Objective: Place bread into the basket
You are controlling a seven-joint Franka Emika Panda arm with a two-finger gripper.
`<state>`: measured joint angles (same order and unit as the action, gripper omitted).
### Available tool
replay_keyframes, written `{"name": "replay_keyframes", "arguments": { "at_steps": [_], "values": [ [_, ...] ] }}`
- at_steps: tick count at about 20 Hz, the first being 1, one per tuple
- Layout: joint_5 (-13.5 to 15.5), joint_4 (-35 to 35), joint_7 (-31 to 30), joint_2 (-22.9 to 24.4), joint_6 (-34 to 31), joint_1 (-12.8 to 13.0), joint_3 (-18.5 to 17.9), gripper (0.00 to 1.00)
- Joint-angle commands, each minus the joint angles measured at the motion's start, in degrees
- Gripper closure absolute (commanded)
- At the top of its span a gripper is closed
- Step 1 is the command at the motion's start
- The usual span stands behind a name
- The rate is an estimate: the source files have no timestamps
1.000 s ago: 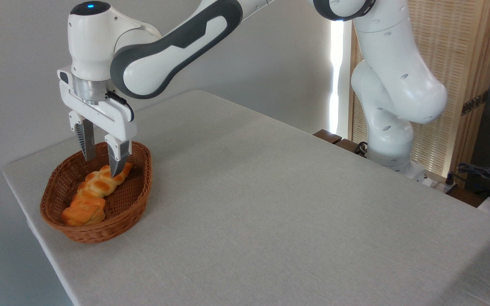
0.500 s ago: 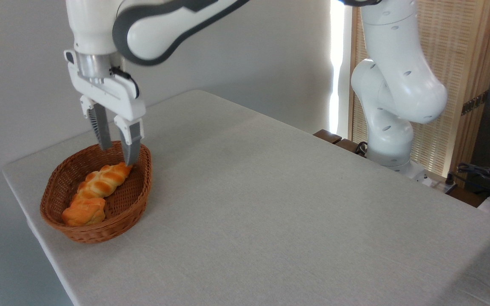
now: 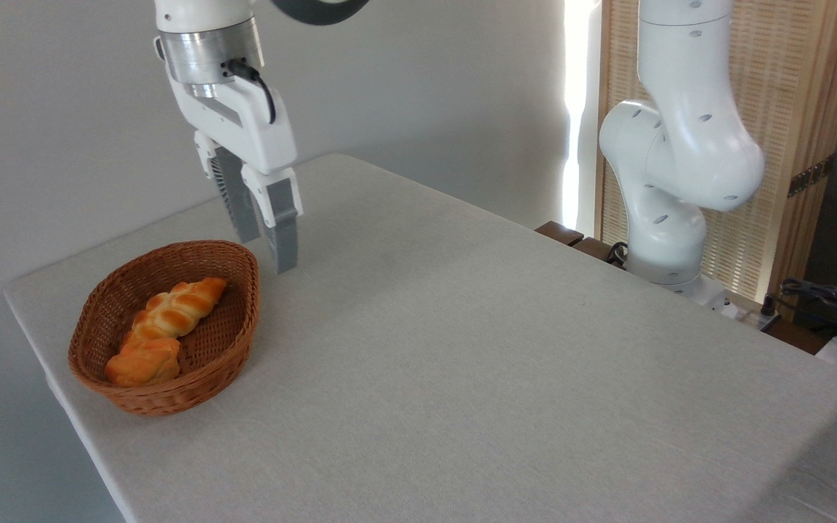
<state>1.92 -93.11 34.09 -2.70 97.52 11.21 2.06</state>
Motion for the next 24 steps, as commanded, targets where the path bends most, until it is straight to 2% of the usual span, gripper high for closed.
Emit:
{"name": "replay_keyframes", "arguments": {
  "at_steps": [1,3,5,7,8,10,11,15,24],
  "values": [
    [-0.7,-0.5,2.5,2.4,-2.8,-0.1,-4.6,0.00],
    [-0.6,-0.4,5.9,3.1,-2.7,-0.2,-7.4,0.00],
    [-0.6,-0.5,9.7,3.8,-2.9,-1.1,-8.4,0.00],
    [-0.2,-0.4,9.1,3.8,-3.1,-3.0,-7.6,0.00],
    [0.1,-0.3,9.0,3.8,-3.3,-4.1,-6.5,0.00],
    [0.1,-0.3,8.8,3.8,-3.2,-7.9,-2.3,0.00],
    [0.1,-0.4,8.7,3.9,-3.3,-8.4,-1.9,0.00],
    [-0.1,-0.5,8.9,3.9,-6.9,-8.4,-2.2,0.00],
    [0.4,-0.5,9.2,3.8,-6.0,-8.3,-2.2,0.00]
  ]
}}
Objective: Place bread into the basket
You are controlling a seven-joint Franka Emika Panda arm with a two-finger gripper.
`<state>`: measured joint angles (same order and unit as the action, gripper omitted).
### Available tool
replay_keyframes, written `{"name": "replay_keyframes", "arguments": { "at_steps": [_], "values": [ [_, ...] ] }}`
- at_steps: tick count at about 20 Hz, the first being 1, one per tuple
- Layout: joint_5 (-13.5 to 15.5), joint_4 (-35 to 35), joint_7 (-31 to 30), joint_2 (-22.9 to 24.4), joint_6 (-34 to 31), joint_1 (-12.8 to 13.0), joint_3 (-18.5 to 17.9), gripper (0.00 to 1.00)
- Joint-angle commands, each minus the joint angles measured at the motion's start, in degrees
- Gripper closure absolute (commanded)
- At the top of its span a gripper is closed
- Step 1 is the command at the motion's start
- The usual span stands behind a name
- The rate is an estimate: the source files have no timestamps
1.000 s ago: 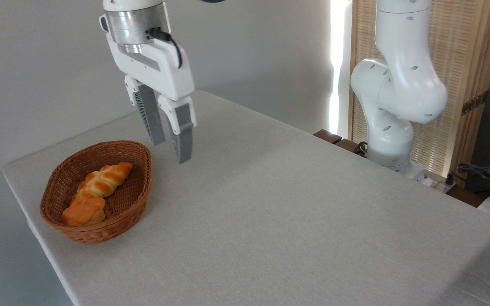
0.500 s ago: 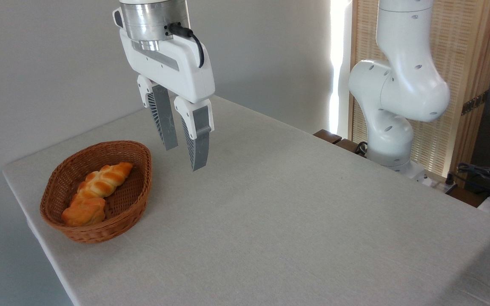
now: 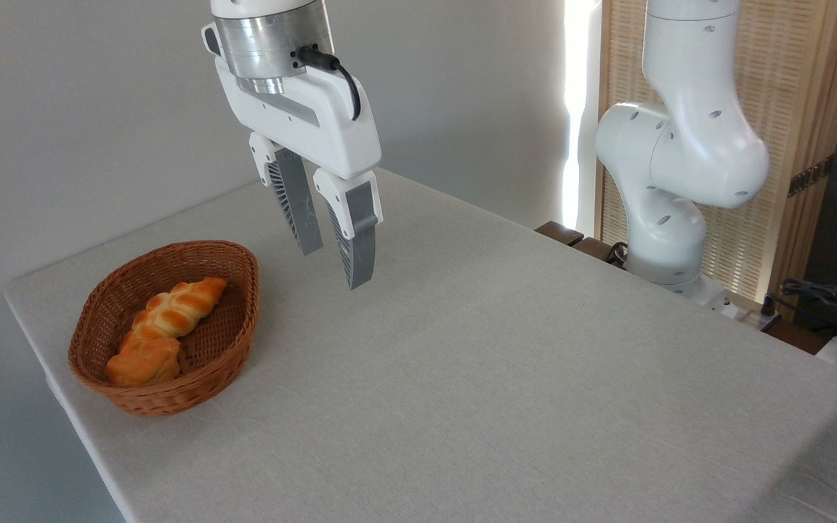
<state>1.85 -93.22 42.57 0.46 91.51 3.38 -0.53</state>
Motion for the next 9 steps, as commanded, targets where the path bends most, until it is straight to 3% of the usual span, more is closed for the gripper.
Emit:
{"name": "replay_keyframes", "arguments": {
  "at_steps": [1,9],
  "values": [
    [0.6,-0.3,0.7,0.5,0.3,-0.6,0.4,0.00],
    [-0.4,-0.4,-1.9,0.2,2.4,-0.3,0.6,0.00]
  ]
}}
